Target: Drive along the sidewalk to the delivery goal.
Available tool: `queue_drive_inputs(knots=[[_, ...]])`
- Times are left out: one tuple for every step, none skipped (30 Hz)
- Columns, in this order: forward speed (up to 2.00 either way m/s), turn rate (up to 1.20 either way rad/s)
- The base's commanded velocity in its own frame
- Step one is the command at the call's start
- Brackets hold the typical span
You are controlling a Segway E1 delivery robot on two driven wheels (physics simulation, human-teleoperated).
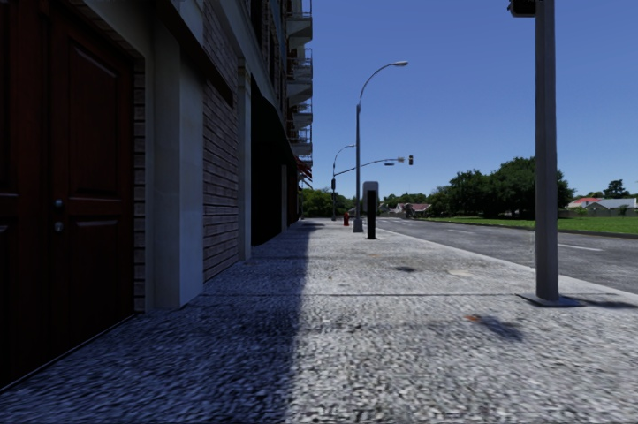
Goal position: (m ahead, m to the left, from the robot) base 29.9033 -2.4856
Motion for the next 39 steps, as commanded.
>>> queue_drive_inputs(knots=[[2.00, 0.00], [2.00, 0.00], [2.00, 0.00], [2.00, 0.00], [2.00, 0.00], [2.00, 0.00], [2.00, 0.00], [2.00, 0.00], [2.00, 0.00], [2.00, 0.00], [2.00, 0.00], [2.00, 0.00], [2.00, 0.00], [2.00, 0.00], [2.00, 0.00], [2.00, 0.00], [2.00, 0.00], [2.00, 0.00], [2.00, 0.00], [2.00, 0.00], [2.00, 0.00], [2.00, 0.00], [2.00, 0.00], [2.00, 0.00], [2.00, 0.00], [2.00, 0.00], [2.00, 0.00], [2.00, 0.00], [2.00, 0.00], [2.00, 0.00], [2.00, 0.00], [2.00, 0.00], [2.00, 0.00], [2.00, 0.00], [2.00, 0.00], [2.00, 0.00], [2.00, 0.00], [2.00, 0.00], [2.00, 0.00]])
